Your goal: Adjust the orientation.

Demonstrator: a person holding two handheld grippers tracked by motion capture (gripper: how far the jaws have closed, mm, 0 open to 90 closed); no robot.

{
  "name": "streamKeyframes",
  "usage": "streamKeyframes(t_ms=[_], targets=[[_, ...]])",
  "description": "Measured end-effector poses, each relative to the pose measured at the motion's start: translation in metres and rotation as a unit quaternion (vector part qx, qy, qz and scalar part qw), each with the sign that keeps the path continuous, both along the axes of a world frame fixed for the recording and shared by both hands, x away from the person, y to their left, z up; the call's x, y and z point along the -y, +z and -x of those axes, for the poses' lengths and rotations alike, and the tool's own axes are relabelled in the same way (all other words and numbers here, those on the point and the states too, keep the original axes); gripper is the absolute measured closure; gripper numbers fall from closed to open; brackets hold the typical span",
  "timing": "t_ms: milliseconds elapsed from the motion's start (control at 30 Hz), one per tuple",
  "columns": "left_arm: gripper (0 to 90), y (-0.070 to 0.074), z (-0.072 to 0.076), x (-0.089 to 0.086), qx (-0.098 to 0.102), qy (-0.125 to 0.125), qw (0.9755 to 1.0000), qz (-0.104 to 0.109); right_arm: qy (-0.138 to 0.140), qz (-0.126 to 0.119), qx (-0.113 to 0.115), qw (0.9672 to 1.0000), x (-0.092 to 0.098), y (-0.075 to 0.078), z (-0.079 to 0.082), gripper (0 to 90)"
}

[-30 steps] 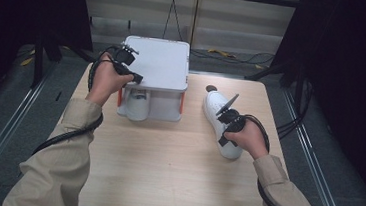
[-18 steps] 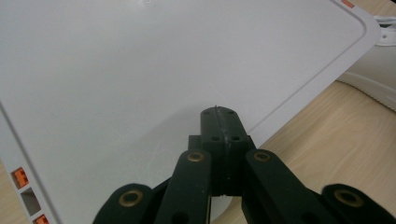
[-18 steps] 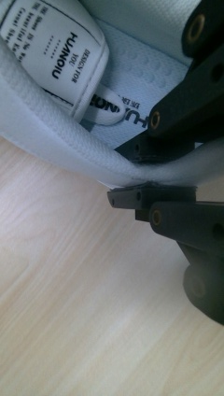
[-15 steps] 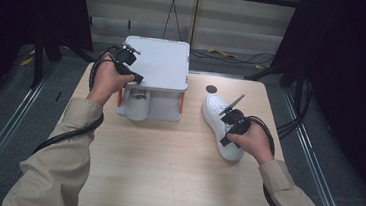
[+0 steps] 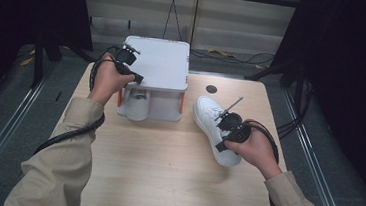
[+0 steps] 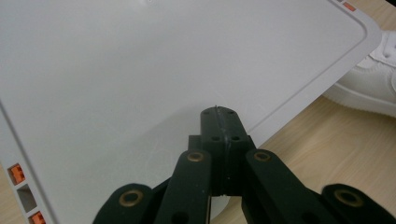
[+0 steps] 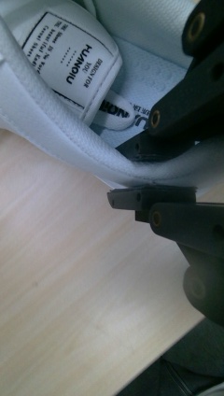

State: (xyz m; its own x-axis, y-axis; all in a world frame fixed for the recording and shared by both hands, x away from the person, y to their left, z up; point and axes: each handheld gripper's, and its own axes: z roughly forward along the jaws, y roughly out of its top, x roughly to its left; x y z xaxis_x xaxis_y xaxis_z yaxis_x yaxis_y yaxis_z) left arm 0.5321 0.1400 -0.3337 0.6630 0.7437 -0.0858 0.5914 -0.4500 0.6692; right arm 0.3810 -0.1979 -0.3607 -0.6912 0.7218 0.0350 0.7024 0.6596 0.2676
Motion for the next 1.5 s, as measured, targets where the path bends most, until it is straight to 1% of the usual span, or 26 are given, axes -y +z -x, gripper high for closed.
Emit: streamKeyframes(t_ms=[33,67,133,200,233,267,333,367,400,433,467,500,533,667,700,800,1000,1067,1167,1300,1400,1433,1500], targets=[[90.0,0.000,0.000,0.000,0.002,-0.001,1.0000,-0.001,0.007,-0.003,0.002,1.0000,-0.003,0.000,0.002,80.3],[90.0,0.000,0.000,0.000,0.002,-0.002,1.0000,-0.002,0.010,-0.003,-0.002,0.9999,-0.006,0.001,0.005,80.2],[90.0,0.000,0.001,0.000,0.000,0.001,1.0000,0.000,0.019,-0.005,-0.003,0.9998,-0.012,0.002,0.009,80.2],[90.0,0.000,0.001,0.000,0.002,0.002,1.0000,-0.004,0.024,-0.007,0.002,0.9997,-0.016,0.004,0.012,80.0],[90.0,0.001,0.001,0.002,0.001,0.002,1.0000,-0.006,0.029,-0.006,0.004,0.9996,-0.019,0.004,0.014,80.1],[90.0,0.001,0.000,0.002,0.001,-0.002,0.9999,-0.011,0.035,0.001,0.010,0.9993,-0.022,0.004,0.016,80.0],[90.0,0.001,0.000,0.002,0.001,0.001,1.0000,-0.010,0.041,0.002,0.012,0.9991,-0.027,0.005,0.019,80.1],[90.0,0.001,0.000,0.002,0.000,0.001,1.0000,-0.009,0.044,-0.001,0.014,0.9989,-0.028,0.007,0.020,80.0],[90.0,0.001,0.000,0.002,0.000,0.002,1.0000,-0.009,0.044,-0.005,0.008,0.9990,-0.031,0.008,0.021,80.0],[90.0,0.001,0.000,0.002,0.001,0.001,0.9999,-0.010,0.051,-0.004,0.011,0.9986,-0.032,0.008,0.021,79.9],[90.0,0.001,0.001,0.002,0.002,0.001,0.9999,-0.011,0.051,-0.003,0.009,0.9986,-0.034,0.009,0.023,80.0],[90.0,0.001,0.001,0.003,0.002,0.001,0.9999,-0.011,0.060,0.001,0.011,0.9981,-0.036,0.010,0.024,79.8],[90.0,0.001,0.001,0.003,0.002,0.001,0.9999,-0.011,0.062,0.003,0.015,0.9980,-0.038,0.010,0.025,79.8],[90.0,0.001,0.001,0.002,0.003,0.001,0.9999,-0.010,0.070,0.004,0.015,0.9974,-0.048,0.011,0.027,79.7],[90.0,0.001,0.001,0.002,0.003,0.000,0.9999,-0.012,0.072,0.003,0.017,0.9972,-0.051,0.012,0.027,79.6],[90.0,0.001,0.001,0.002,0.002,0.001,1.0000,-0.009,0.076,-0.004,0.014,0.9970,-0.060,0.010,0.024,79.4],[90.0,0.000,0.001,0.001,0.004,0.000,1.0000,-0.005,0.088,-0.006,0.017,0.9959,-0.078,0.007,0.017,79.2],[90.0,0.000,0.001,0.001,0.005,-0.002,1.0000,-0.007,0.088,-0.009,0.014,0.9960,-0.084,0.005,0.013,79.2],[90.0,0.000,0.002,0.002,0.009,-0.004,0.9999,-0.011,0.090,-0.006,0.018,0.9957,-0.092,0.002,0.009,78.9],[90.0,0.000,0.002,0.003,0.011,-0.006,0.9998,-0.015,0.088,-0.013,0.014,0.9960,-0.101,-0.001,0.003,78.8],[90.0,0.001,0.002,0.002,0.010,-0.007,0.9998,-0.014,0.091,-0.008,0.018,0.9956,-0.107,-0.004,-0.002,78.6],[90.0,0.001,0.002,0.002,0.010,-0.007,0.9998,-0.014,0.092,-0.009,0.022,0.9955,-0.109,-0.004,-0.003,78.5],[90.0,0.000,0.001,0.002,0.010,-0.008,0.9998,-0.012,0.088,-0.010,0.020,0.9958,-0.112,-0.006,-0.007,78.4]])
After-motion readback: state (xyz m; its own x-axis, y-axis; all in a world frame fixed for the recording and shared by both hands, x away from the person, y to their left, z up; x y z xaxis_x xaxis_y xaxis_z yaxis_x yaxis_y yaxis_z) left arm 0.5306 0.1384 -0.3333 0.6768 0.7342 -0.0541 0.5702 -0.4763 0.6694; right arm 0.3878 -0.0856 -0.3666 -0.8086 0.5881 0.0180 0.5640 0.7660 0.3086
